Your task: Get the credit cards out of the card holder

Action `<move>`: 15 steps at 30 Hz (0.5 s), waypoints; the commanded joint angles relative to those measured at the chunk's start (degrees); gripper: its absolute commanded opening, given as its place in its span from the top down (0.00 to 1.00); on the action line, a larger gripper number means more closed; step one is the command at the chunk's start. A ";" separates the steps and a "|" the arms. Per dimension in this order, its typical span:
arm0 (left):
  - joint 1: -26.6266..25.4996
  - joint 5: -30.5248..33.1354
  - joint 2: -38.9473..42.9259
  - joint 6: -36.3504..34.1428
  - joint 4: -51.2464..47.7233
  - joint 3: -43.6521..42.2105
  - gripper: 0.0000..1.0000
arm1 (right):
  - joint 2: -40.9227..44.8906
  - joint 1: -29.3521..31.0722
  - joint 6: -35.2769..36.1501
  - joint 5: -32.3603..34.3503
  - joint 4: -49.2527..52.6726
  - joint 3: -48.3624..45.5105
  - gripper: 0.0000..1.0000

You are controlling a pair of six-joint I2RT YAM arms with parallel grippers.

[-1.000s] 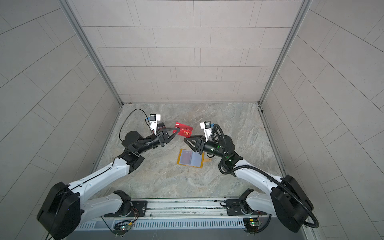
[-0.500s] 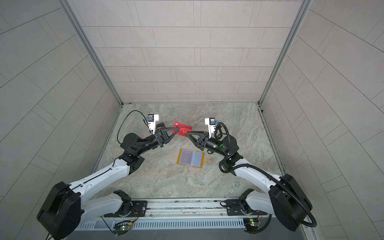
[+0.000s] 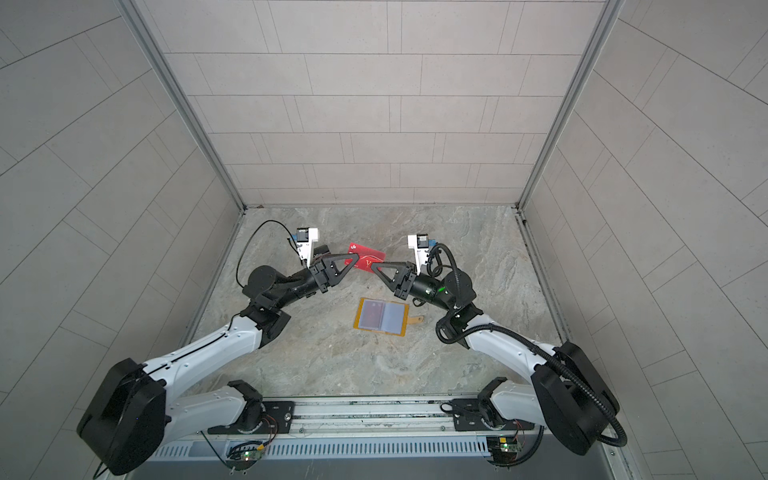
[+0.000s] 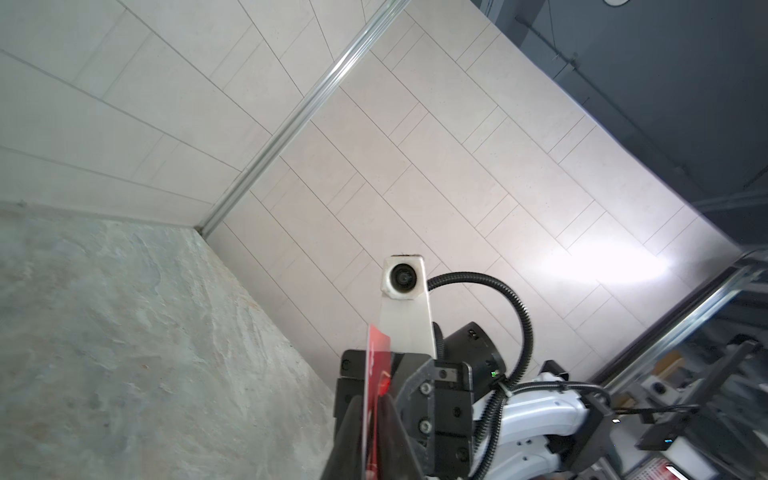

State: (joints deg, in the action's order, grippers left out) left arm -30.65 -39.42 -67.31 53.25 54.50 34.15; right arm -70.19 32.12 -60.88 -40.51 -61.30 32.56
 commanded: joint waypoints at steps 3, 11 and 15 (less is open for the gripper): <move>0.40 -0.62 4.05 -10.81 -13.73 2.22 0.59 | 0.43 -0.43 -0.78 -1.90 -1.43 1.13 1.00; 4.56 -2.84 10.87 -40.19 -61.62 15.63 0.43 | 3.00 -0.52 5.96 -8.41 11.85 0.67 1.00; 4.55 -0.38 10.26 -53.88 -82.82 23.72 0.47 | 7.63 -0.08 18.70 -8.52 33.28 2.55 1.00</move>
State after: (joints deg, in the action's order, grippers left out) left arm -26.11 -40.32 -57.49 14.68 -6.26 54.39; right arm -66.24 31.77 -52.40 -46.65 -43.33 32.88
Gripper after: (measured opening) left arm 0.534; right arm 0.054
